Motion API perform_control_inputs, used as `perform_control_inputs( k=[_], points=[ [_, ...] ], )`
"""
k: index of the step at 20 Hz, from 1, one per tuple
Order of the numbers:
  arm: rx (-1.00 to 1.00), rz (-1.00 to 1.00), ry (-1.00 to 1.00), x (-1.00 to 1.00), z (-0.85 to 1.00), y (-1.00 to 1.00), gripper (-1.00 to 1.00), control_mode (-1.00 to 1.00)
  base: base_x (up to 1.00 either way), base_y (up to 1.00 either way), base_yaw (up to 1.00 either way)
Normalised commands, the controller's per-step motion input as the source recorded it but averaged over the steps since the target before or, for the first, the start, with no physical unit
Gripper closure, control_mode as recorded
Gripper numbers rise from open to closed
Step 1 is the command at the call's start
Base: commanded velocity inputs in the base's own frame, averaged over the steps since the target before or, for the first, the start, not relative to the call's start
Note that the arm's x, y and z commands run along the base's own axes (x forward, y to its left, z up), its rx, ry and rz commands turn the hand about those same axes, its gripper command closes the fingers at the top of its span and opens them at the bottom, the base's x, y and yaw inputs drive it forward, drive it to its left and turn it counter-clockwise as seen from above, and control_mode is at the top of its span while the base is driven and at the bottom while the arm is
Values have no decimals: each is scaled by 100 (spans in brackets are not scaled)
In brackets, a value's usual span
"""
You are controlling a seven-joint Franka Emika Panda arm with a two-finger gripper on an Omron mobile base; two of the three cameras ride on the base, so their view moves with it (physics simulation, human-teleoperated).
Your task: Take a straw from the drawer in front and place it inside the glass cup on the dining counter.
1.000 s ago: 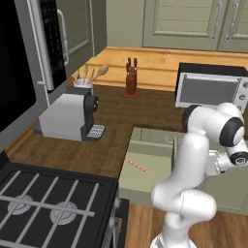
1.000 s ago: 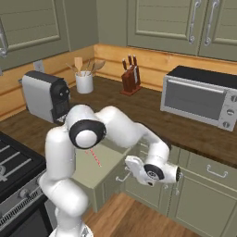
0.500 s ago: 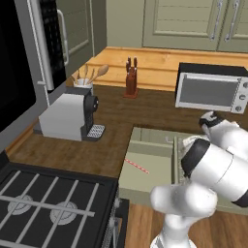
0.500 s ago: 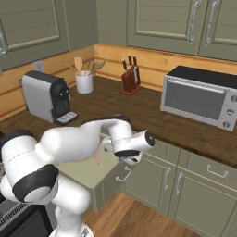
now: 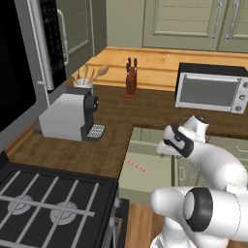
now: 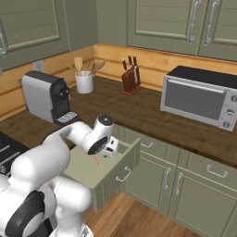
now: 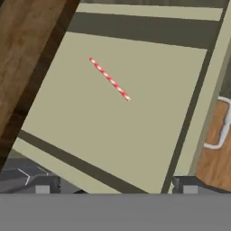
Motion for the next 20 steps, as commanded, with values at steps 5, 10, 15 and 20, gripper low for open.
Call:
perform_control_inputs(
  k=[5, 10, 15, 20],
  points=[
    [-23, 0, 19, 31, -28, 13, -100, -100, 0, 0, 0],
    [-18, 0, 16, 28, -33, 4, -100, -100, 0, 0, 0],
    [-2, -1, 7, 21, -29, -2, -100, -100, 0, 0, 0],
    [0, -2, 7, 22, -45, -10, -100, -100, 0, 0, 0]
  ],
)
